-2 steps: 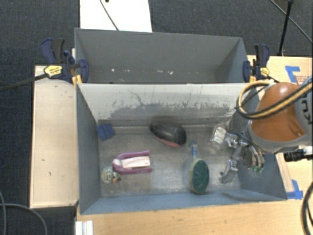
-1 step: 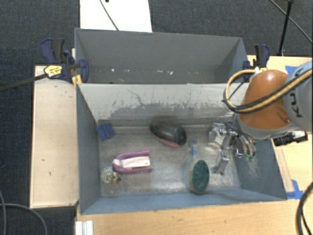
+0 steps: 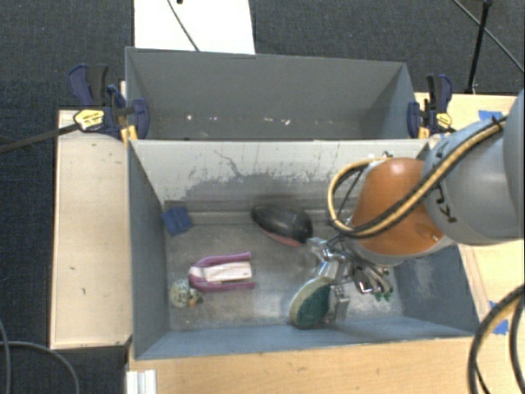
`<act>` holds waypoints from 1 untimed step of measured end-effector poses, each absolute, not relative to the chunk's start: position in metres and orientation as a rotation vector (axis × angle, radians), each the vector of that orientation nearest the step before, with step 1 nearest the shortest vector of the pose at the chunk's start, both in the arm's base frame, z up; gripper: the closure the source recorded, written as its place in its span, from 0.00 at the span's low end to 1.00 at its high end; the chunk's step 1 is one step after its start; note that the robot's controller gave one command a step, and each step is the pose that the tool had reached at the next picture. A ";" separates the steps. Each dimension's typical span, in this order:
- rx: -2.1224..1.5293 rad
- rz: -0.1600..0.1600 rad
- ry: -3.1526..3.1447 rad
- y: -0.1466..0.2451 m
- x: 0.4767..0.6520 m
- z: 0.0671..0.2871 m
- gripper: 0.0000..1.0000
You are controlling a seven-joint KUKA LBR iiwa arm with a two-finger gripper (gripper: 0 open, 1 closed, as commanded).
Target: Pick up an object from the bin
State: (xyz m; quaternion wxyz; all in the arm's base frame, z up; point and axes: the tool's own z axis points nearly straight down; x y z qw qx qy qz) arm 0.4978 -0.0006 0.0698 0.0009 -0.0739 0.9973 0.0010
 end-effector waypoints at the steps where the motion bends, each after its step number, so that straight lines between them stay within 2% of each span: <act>1: -0.233 0.000 3.131 -0.002 0.498 0.070 1.00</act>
Offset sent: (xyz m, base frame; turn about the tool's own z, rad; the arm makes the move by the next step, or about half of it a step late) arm 0.0000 0.0000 0.0000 0.0000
